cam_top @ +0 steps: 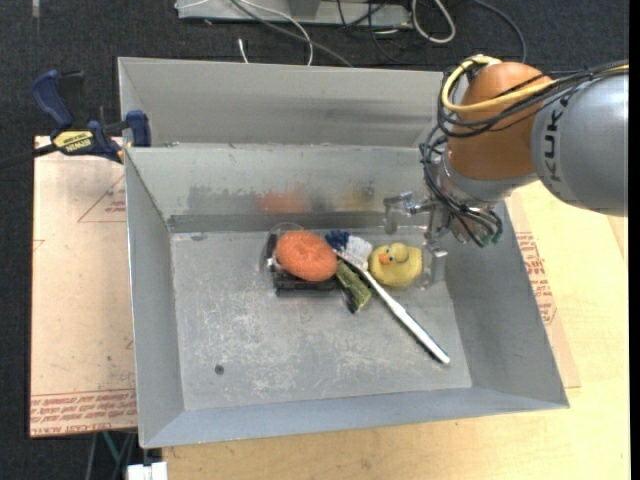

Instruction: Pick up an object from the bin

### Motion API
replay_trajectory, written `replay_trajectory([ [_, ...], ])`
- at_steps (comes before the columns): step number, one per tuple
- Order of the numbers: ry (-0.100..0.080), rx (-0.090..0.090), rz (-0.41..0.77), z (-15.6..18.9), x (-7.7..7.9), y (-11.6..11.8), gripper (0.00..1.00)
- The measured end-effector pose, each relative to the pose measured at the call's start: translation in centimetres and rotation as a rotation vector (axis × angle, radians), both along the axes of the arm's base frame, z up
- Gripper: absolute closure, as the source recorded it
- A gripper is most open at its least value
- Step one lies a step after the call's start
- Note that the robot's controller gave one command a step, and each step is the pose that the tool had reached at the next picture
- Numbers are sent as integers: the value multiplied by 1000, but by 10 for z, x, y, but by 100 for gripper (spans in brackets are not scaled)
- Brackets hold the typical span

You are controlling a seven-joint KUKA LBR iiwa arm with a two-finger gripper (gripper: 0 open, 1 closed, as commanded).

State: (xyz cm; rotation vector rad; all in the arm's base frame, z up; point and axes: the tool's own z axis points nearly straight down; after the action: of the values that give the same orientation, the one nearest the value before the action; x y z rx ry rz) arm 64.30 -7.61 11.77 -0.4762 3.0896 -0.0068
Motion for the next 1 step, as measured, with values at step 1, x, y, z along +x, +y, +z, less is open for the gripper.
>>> replay_trajectory([
  [1, 12, 7, -160, -46, 0, 4, 0],
])
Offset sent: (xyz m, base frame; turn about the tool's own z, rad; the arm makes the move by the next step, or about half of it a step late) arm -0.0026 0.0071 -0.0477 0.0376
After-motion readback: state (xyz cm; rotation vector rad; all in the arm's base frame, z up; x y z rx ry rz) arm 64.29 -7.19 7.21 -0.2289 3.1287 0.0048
